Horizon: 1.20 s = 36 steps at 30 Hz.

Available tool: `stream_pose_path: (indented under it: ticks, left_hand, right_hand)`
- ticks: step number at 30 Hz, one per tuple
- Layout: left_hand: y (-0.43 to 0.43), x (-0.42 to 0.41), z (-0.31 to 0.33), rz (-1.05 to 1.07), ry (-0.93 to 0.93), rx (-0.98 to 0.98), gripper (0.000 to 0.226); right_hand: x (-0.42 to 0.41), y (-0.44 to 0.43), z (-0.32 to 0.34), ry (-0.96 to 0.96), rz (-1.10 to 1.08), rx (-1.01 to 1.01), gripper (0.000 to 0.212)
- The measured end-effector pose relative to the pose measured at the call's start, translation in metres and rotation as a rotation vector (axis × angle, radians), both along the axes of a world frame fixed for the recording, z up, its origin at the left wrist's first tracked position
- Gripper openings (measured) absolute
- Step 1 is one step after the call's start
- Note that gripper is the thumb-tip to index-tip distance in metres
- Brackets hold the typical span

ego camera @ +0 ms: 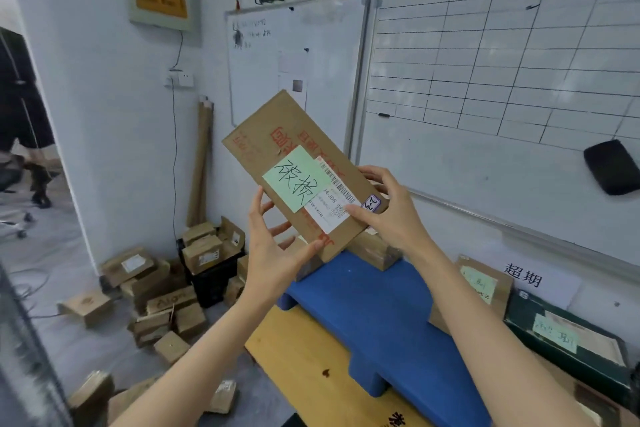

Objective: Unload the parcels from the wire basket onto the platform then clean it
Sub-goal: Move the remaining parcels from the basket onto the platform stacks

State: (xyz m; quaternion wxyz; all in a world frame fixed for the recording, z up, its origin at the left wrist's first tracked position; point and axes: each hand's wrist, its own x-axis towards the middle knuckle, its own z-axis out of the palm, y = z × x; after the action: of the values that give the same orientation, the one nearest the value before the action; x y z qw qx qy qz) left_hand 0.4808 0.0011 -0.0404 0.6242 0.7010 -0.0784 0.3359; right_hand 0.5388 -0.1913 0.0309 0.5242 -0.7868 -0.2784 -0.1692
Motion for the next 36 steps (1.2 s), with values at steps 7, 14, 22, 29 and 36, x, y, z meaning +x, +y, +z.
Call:
stream_pose_path:
  ticks: [7, 14, 22, 29, 36]
  left_hand:
    - [0.046, 0.056, 0.0, -0.015, 0.054, 0.09, 0.119]
    - [0.077, 0.132, 0.004, -0.068, 0.083, 0.159, 0.113]
    - [0.084, 0.203, -0.011, -0.143, 0.139, 0.154, 0.11]
    - [0.078, 0.254, -0.016, -0.3, 0.138, 0.156, 0.1]
    - [0.072, 0.306, -0.018, -0.475, 0.161, 0.164, 0.093]
  right_hand:
    - [0.068, 0.034, -0.018, 0.091, 0.02, 0.073, 0.055]
    - [0.13, 0.059, -0.029, 0.148, 0.077, 0.11, 0.053]
    - [0.173, 0.059, -0.057, 0.331, 0.091, 0.084, 0.067]
    - [0.202, 0.053, -0.076, 0.364, -0.064, 0.163, 0.071]
    - [0.209, 0.043, -0.08, 0.435, -0.204, 0.211, 0.061]
